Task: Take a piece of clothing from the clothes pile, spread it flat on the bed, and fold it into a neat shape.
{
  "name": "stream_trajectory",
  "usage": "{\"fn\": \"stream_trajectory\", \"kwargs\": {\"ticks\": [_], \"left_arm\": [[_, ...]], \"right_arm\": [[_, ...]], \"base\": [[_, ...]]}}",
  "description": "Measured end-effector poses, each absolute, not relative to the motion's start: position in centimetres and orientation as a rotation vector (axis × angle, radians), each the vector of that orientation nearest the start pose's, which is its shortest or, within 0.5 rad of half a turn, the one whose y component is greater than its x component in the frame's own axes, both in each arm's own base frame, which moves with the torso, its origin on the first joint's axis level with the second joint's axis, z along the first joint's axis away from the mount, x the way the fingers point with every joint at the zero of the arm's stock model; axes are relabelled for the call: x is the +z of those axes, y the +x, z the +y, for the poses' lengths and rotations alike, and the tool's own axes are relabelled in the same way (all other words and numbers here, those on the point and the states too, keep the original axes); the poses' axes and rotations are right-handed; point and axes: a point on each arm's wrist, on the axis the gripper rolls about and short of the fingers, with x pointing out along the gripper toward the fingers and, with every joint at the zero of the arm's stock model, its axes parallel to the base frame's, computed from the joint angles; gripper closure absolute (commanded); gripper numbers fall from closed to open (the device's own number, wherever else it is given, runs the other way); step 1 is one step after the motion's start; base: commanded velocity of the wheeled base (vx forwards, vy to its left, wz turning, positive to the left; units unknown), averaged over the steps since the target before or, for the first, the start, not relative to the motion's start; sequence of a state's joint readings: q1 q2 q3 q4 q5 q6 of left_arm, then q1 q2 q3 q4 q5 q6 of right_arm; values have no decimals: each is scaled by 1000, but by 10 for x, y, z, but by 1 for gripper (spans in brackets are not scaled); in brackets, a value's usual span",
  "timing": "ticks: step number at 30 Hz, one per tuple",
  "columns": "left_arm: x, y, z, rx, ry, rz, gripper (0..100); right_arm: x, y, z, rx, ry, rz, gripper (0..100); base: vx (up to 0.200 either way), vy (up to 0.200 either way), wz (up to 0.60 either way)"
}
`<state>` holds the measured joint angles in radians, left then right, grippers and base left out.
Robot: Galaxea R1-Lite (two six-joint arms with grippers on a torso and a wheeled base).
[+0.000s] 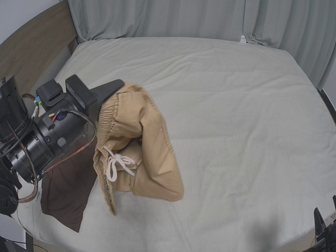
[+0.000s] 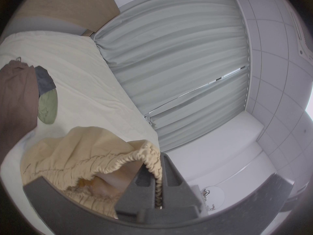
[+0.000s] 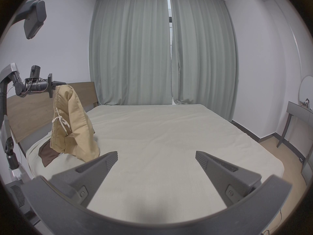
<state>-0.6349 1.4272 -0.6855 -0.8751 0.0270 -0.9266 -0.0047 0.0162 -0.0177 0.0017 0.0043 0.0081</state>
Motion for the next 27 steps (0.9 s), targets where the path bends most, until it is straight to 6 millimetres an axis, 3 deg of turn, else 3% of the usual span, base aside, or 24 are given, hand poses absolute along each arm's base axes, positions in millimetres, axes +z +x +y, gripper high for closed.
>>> {"fn": "stream_trajectory", "kwargs": {"ticks": [11,27], "left_arm": [[258,195,-178,-656,-1028,133,100],[238,200,-248,-789,-1027,213,100]], "right_arm": [[81,-23,0,-1,8,0,0],[81,-23,0,0,8,1,0]], "base": [[0,0,0],[0,0,0]]}}
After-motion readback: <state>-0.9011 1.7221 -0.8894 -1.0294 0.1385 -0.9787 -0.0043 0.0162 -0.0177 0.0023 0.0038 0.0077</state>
